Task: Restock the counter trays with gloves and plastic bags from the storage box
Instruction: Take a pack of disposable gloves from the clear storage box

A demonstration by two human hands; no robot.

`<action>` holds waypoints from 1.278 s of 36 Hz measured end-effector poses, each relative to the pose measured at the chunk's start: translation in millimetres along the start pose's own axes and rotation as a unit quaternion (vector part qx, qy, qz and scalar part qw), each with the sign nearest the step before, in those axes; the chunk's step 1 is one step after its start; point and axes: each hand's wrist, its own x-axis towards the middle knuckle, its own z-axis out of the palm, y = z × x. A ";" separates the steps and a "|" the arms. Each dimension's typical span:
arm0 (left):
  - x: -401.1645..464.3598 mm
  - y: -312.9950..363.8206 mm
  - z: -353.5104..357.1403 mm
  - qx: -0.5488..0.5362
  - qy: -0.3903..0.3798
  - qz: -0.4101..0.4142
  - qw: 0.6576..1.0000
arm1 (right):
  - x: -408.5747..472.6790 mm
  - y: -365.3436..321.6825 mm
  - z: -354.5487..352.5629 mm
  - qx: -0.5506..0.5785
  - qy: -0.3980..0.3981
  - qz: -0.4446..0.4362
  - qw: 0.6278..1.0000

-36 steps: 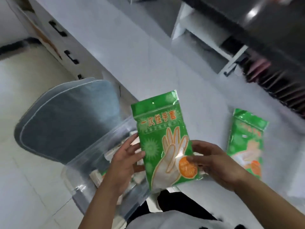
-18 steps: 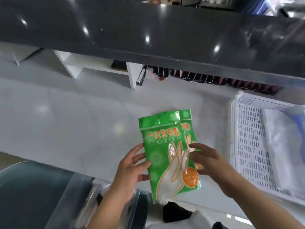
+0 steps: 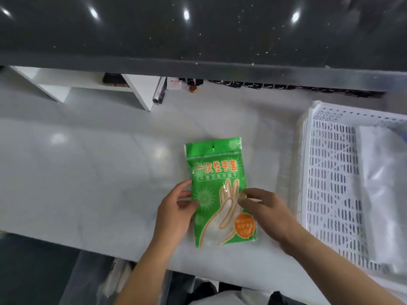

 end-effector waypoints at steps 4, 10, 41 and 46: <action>-3.0 0.1 3.5 0.006 0.012 -0.010 1.000 | 9.7 9.4 -6.6 0.018 -0.022 0.012 1.000; -9.6 -0.8 -0.8 -0.044 0.050 -0.038 0.997 | 20.8 13.1 -11.1 0.038 0.003 0.015 0.999; -171.8 -37.9 -50.4 -0.290 -0.200 0.003 0.936 | -165.7 65.8 6.0 0.213 -0.033 -0.118 0.969; -206.1 -51.0 -32.6 -0.282 -0.297 0.024 0.912 | -227.8 98.6 -5.4 0.207 -0.049 -0.087 0.973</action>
